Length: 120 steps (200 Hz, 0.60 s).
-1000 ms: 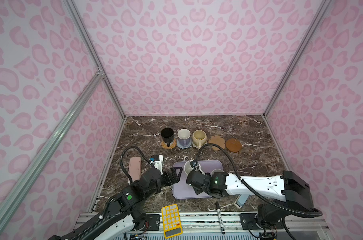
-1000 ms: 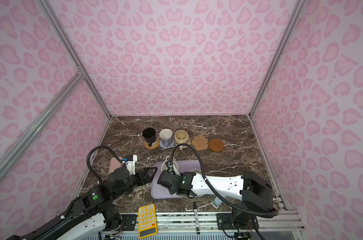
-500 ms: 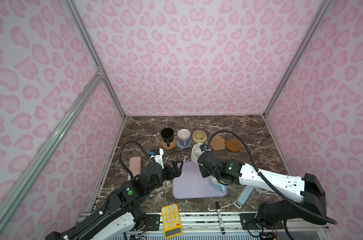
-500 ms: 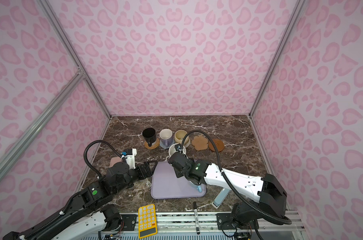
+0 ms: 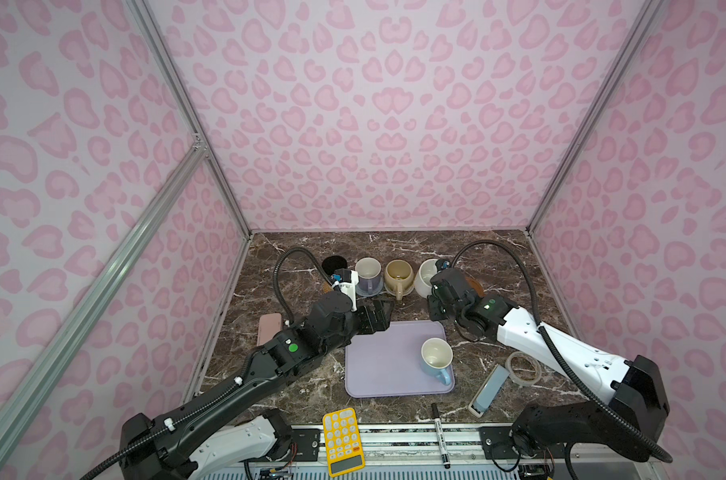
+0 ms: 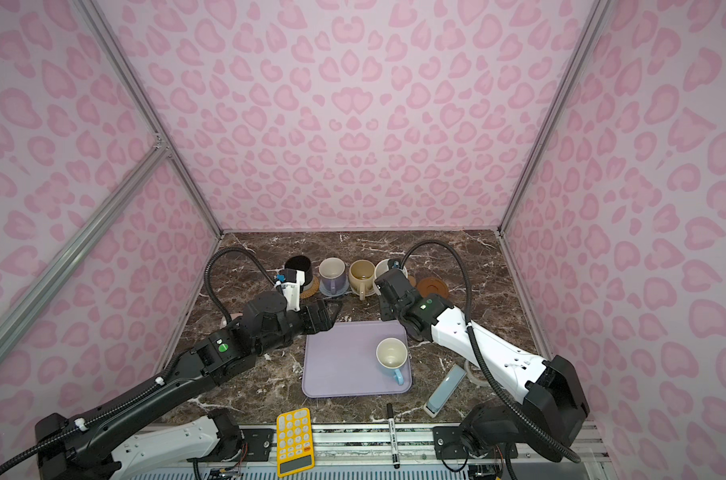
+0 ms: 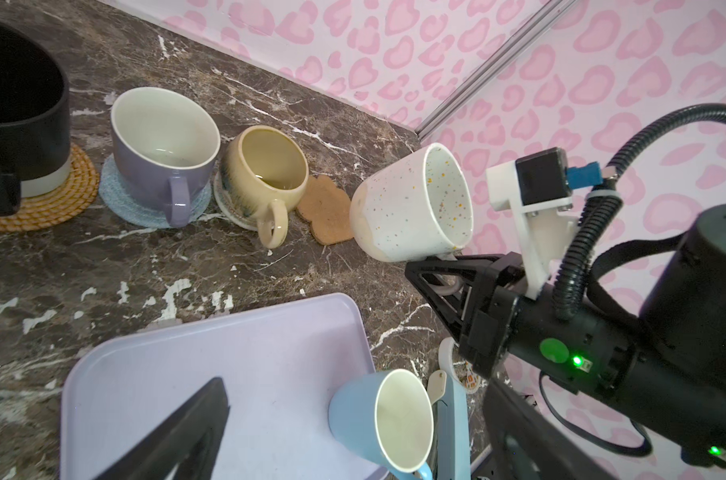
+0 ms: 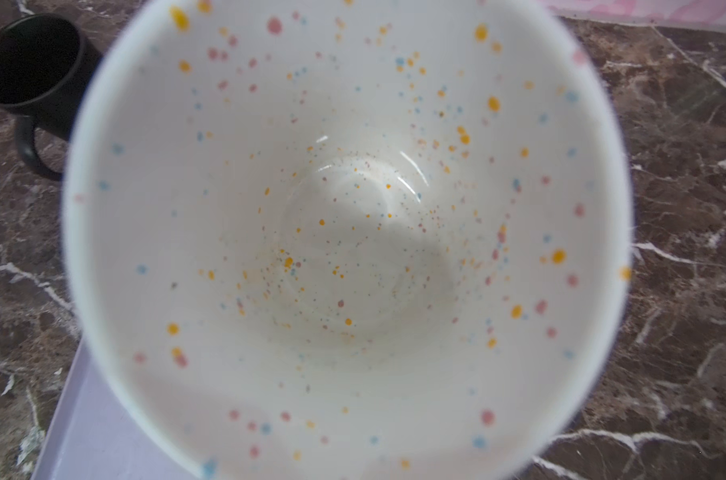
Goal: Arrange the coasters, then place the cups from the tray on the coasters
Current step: 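Carry white speckled mug with right gripper onto cork paw coaster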
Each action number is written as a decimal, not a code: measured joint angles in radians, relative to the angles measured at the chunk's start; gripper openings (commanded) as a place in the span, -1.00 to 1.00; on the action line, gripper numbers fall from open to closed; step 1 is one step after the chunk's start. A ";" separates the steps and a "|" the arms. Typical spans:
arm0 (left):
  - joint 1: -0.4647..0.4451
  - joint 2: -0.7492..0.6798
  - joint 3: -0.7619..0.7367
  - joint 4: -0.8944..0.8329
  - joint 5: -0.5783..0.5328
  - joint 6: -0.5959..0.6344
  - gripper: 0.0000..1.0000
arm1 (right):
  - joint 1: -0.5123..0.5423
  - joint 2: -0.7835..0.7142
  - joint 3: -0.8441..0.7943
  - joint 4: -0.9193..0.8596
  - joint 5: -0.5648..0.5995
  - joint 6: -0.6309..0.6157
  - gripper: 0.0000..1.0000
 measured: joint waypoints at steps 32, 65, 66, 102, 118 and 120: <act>-0.001 0.106 0.057 0.007 0.013 0.000 0.94 | -0.091 0.035 -0.011 0.027 -0.031 -0.010 -1.00; -0.001 0.210 0.105 0.033 0.013 0.000 0.94 | -0.154 0.120 -0.002 0.070 -0.056 -0.019 -1.00; -0.001 0.214 0.106 0.034 0.013 0.000 0.94 | -0.156 0.122 -0.001 0.070 -0.058 -0.019 -1.00; -0.002 0.319 0.168 0.050 0.014 0.000 0.94 | -0.200 0.243 0.058 0.095 -0.092 -0.040 -1.00; -0.002 0.364 0.206 0.052 0.017 0.003 0.94 | -0.206 0.292 0.091 0.111 -0.095 -0.042 -1.00; -0.002 0.368 0.209 0.053 0.017 0.003 0.94 | -0.207 0.295 0.093 0.113 -0.095 -0.042 -1.00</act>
